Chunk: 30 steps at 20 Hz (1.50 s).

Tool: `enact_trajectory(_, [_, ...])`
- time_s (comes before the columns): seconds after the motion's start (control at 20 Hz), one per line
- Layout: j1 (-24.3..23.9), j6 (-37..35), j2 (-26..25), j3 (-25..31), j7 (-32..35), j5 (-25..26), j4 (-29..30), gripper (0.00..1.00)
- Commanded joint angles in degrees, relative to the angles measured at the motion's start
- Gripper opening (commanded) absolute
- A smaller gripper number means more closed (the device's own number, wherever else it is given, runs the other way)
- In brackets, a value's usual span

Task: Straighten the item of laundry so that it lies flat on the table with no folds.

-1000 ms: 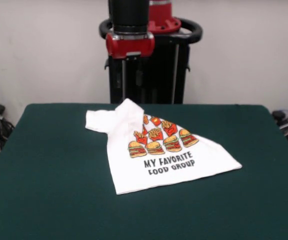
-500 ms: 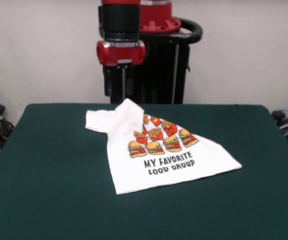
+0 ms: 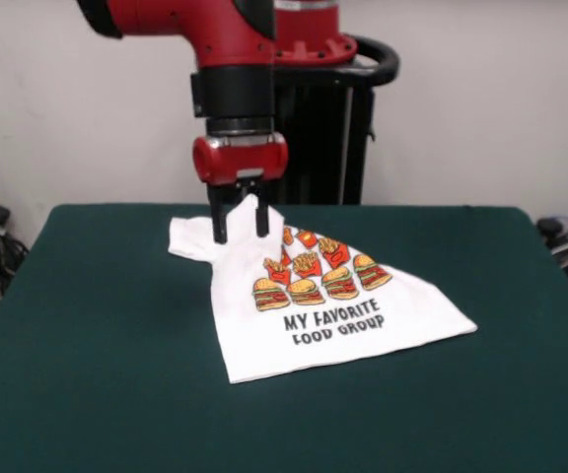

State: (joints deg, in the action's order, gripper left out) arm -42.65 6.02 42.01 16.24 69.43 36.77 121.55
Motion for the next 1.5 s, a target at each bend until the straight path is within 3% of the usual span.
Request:
enact_trajectory(0.05, [3.8,5.5,-8.2,-4.5,7.7,2.5,-8.9,1.00])
enact_trajectory(0.3, [8.6,5.2,-14.8,-11.4,7.3,0.4,-14.1,1.00])
enact_trajectory(0.6, [10.4,6.4,-17.9,-15.5,7.1,0.7,-16.2,1.00])
enact_trajectory(0.85, [9.9,10.6,-21.7,-16.4,7.4,1.7,-18.0,1.00])
enact_trajectory(1.1, [7.9,19.3,-23.7,-15.6,7.4,3.6,-17.9,1.00])
enact_trajectory(1.5, [8.6,20.0,-24.7,-16.6,7.6,3.2,-18.4,1.00])
